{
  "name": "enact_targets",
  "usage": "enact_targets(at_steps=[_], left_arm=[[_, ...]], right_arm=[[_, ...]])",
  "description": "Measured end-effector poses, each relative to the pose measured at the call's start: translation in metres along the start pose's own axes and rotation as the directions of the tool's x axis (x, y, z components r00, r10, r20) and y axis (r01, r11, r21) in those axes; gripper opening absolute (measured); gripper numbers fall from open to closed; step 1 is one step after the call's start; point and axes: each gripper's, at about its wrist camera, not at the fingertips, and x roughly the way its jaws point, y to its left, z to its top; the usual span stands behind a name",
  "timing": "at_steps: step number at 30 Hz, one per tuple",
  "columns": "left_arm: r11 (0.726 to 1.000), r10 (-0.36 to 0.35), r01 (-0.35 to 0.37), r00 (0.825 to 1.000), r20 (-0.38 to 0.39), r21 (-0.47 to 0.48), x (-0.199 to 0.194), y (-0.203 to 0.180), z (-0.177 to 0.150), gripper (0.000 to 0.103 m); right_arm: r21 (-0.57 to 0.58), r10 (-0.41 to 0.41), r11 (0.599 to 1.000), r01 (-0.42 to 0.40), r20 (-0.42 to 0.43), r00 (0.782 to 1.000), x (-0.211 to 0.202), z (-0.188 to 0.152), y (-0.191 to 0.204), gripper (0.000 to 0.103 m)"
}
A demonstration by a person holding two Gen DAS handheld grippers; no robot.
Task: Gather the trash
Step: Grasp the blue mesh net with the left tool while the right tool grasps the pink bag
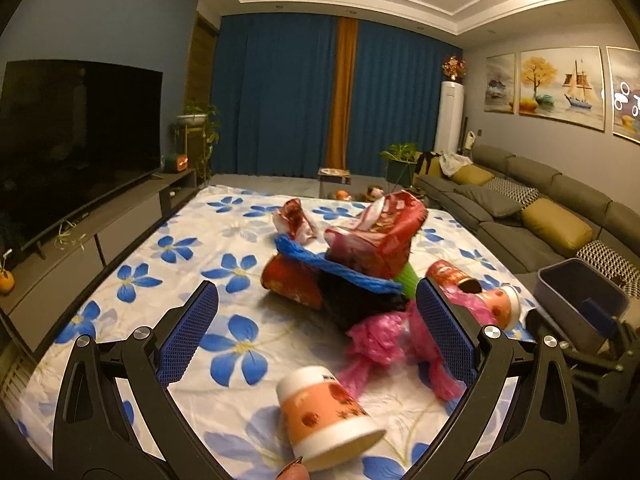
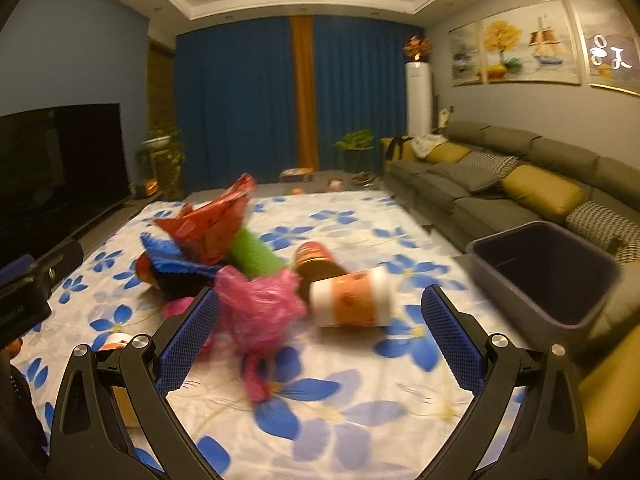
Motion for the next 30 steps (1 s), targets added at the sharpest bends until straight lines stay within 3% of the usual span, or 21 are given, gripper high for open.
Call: enact_targets(at_steps=[6,12,15,17,22,27,30], left_arm=[[1.000,0.011,-0.011,1.000,-0.012,0.007,0.021,0.011,0.003,0.098],[1.000,-0.020,0.021,0.999,-0.044,0.003,0.043,0.021,0.007,0.098],[0.998,-0.059,0.059,0.998,-0.027,0.010,0.050,0.019,0.015,0.097],[0.995,-0.097,0.098,0.995,-0.024,0.013,0.057,0.016,0.021,0.096],[0.983,-0.181,0.182,0.981,-0.074,0.007,0.084,0.007,0.031,0.072],[0.972,-0.235,0.235,0.965,-0.118,-0.018,0.105,0.001,0.037,0.062],[0.974,-0.228,0.228,0.966,-0.121,-0.013,0.114,-0.003,0.040,0.059]], right_arm=[[-0.021,0.038,0.999,-0.040,-0.067,0.997,0.035,-0.002,0.018,0.089],[-0.007,0.075,0.997,-0.077,-0.141,0.987,0.064,-0.008,0.022,0.073],[-0.017,0.095,0.995,-0.099,-0.166,0.982,0.072,-0.010,0.027,0.059],[-0.021,0.113,0.993,-0.119,-0.179,0.977,0.075,-0.011,0.027,0.044],[-0.003,0.171,0.985,-0.175,-0.197,0.965,0.078,-0.013,0.027,0.018],[-0.014,0.170,0.985,-0.175,-0.169,0.971,0.067,-0.010,0.025,0.016],[-0.023,0.168,0.985,-0.174,-0.160,0.973,0.064,-0.008,0.024,0.016]])
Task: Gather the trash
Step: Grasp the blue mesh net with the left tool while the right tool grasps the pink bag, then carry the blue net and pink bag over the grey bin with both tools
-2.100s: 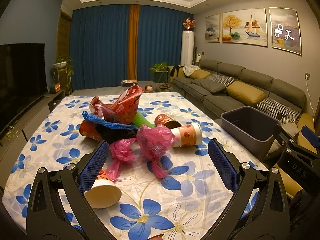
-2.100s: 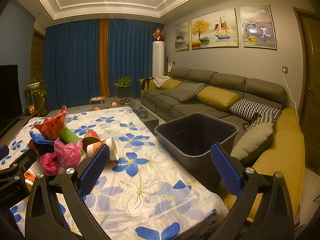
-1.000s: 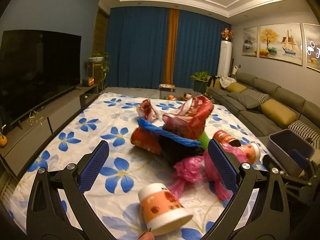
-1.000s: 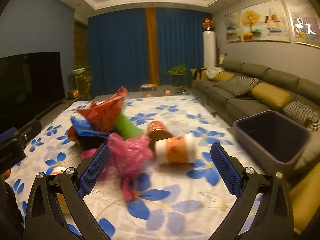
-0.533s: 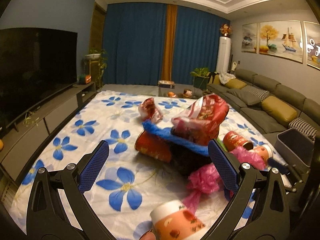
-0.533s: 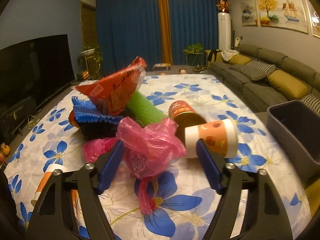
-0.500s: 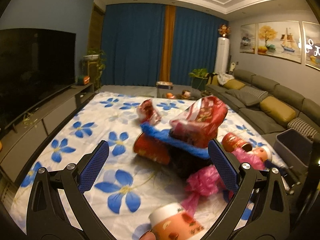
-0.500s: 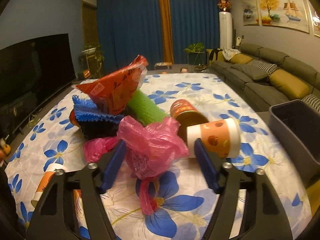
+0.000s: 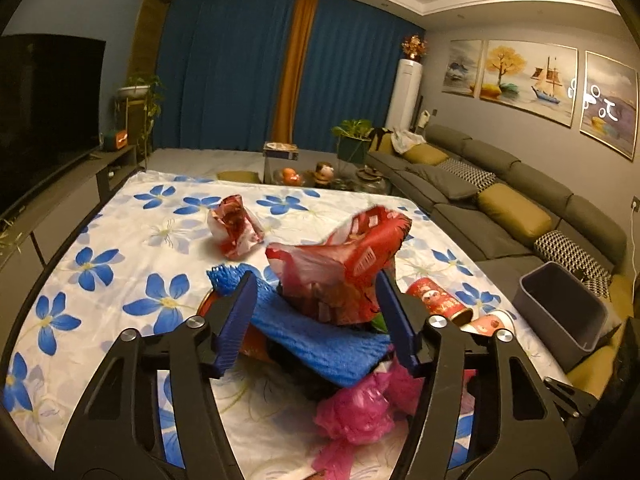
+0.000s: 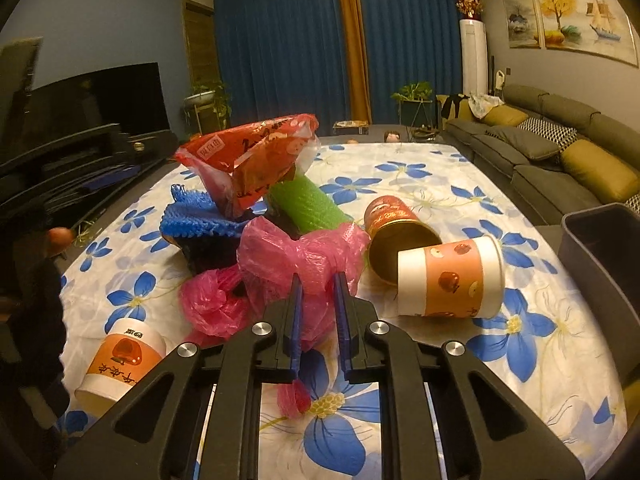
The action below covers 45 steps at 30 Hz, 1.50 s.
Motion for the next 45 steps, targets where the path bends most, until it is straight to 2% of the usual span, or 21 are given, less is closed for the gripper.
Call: enact_targets(at_steps=[3,7,10,16,21,23,27,29,32,34,35,40,45], left_arm=[[1.000,-0.003,0.003,1.000,0.000,0.006,0.004,-0.001,0.003,0.058],[0.999,-0.022,0.021,0.999,-0.046,-0.034,0.011,0.008,-0.002,0.049],[0.999,-0.005,0.004,0.999,-0.037,-0.033,0.005,0.019,-0.008,0.049],[0.998,0.030,-0.034,0.997,-0.071,-0.057,0.001,0.048,-0.016,0.049],[0.996,-0.028,0.020,0.995,-0.094,-0.087,-0.002,0.052,-0.016,0.049],[0.991,-0.085,0.069,0.986,-0.140,-0.118,0.007,0.049,-0.018,0.049],[0.983,-0.138,0.110,0.969,-0.203,-0.147,0.024,0.039,-0.023,0.049],[0.976,-0.170,0.133,0.960,-0.223,-0.173,0.030,0.037,-0.023,0.045],[0.970,-0.185,0.138,0.952,-0.243,-0.200,0.038,0.038,-0.024,0.031],[0.972,-0.179,0.130,0.949,-0.260,-0.195,0.043,0.036,-0.025,0.013],[0.972,-0.180,0.132,0.949,-0.260,-0.193,0.043,0.034,-0.026,0.008],[0.975,-0.182,0.148,0.959,-0.217,-0.163,0.029,0.026,-0.020,0.006],[0.979,-0.182,0.166,0.973,-0.139,-0.120,0.001,0.015,-0.007,0.006]], right_arm=[[0.001,0.002,1.000,-0.002,0.013,1.000,-0.004,0.001,-0.002,0.014],[0.006,0.006,1.000,-0.006,0.030,1.000,-0.010,0.002,-0.003,0.012],[0.003,0.004,1.000,-0.005,0.047,0.999,-0.017,0.003,-0.005,0.007],[0.000,0.000,1.000,0.000,0.070,0.998,-0.024,0.004,-0.004,0.007],[0.007,-0.001,1.000,0.001,0.066,0.998,-0.024,0.003,-0.004,0.007],[0.012,-0.001,1.000,0.000,0.065,0.998,-0.024,0.003,-0.004,0.007],[0.004,-0.007,1.000,0.007,0.069,0.998,-0.026,0.004,-0.003,0.007],[0.005,-0.010,1.000,0.010,0.072,0.997,-0.027,0.004,-0.004,0.007],[0.008,-0.007,1.000,0.007,0.071,0.997,-0.027,0.003,-0.004,0.007],[0.009,-0.005,1.000,0.004,0.073,0.997,-0.029,0.003,-0.005,0.007],[0.008,-0.005,1.000,0.005,0.072,0.997,-0.029,0.003,-0.005,0.007],[0.018,-0.005,1.000,0.003,0.078,0.997,-0.032,0.003,-0.007,0.007],[0.015,-0.005,1.000,0.004,0.096,0.995,-0.041,0.004,-0.009,0.007]])
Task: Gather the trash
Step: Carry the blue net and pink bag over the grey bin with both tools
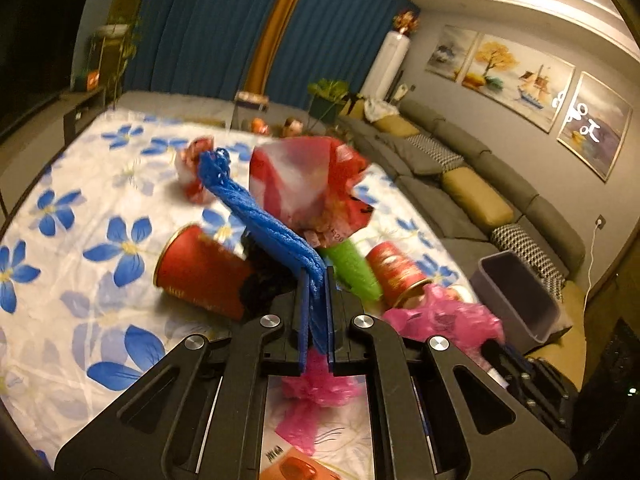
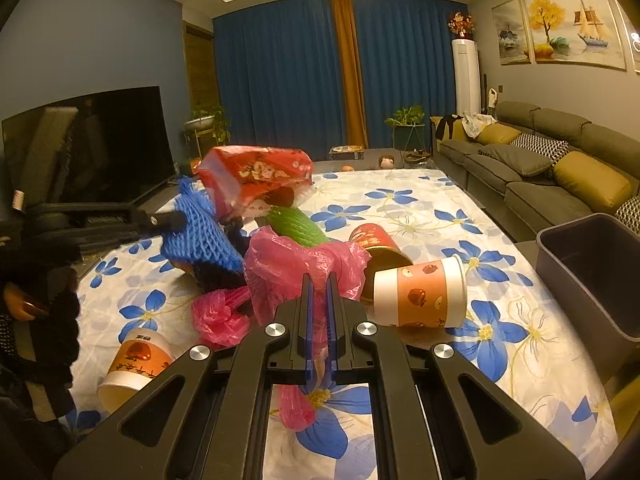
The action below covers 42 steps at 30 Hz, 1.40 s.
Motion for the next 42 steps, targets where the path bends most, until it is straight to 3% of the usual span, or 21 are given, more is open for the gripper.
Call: enact_targets(at_steps=[11,21,33,42], left_arm=[[0.996,-0.027,0.017,0.992,0.125,0.082,-0.055,-0.039,0.007,0.006],[0.990,-0.063,0.042,0.986,0.153,0.137,-0.074,-0.075,-0.006,0.006],[0.970,-0.122,0.094,0.986,0.117,0.225,-0.061,-0.143,-0.029,0.006],[0.940,-0.176,0.145,0.982,0.072,0.310,-0.024,-0.214,-0.042,0.006]], right_arm=[[0.026,0.012,1.000,-0.014,0.069,0.998,-0.034,0.008,-0.010,0.006],[0.050,-0.018,0.999,0.012,0.133,0.991,-0.070,0.012,-0.030,0.006],[0.102,-0.127,0.989,0.107,0.202,0.971,-0.110,0.015,-0.083,0.006],[0.166,-0.272,0.958,0.235,0.247,0.930,-0.131,0.022,-0.144,0.006]])
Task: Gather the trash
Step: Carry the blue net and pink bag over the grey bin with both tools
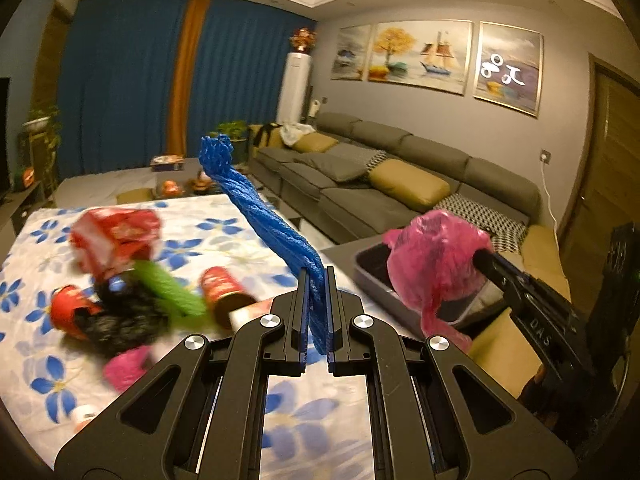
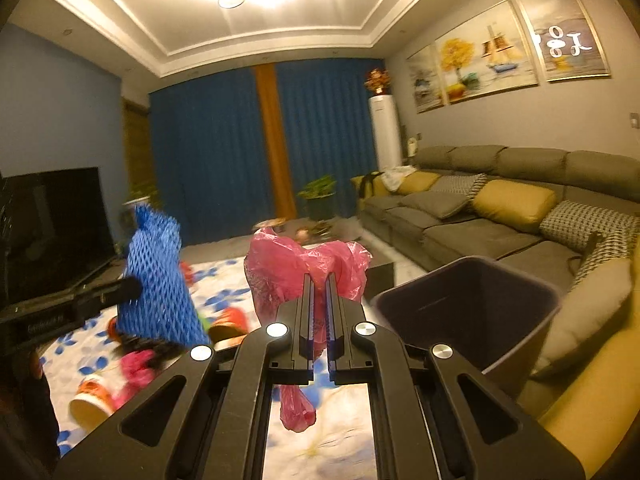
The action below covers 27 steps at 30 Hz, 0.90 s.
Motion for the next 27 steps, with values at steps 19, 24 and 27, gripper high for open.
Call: enact_targets(at_steps=[19,24,27], left_arm=[[0.984,-0.122,0.129,0.991,-0.056,0.123,0.139,-0.113,0.020,0.006],[0.977,-0.147,0.156,0.986,-0.073,0.146,0.161,-0.129,0.017,0.006],[0.975,-0.149,0.161,0.985,-0.087,0.154,0.171,-0.132,0.014,0.006]], right_arm=[[0.083,-0.196,0.977,0.194,0.017,0.980,0.031,0.005,-0.091,0.006],[0.086,-0.209,0.974,0.208,0.005,0.978,0.039,0.003,-0.099,0.006],[0.092,-0.212,0.973,0.212,-0.004,0.977,0.046,0.005,-0.103,0.006]])
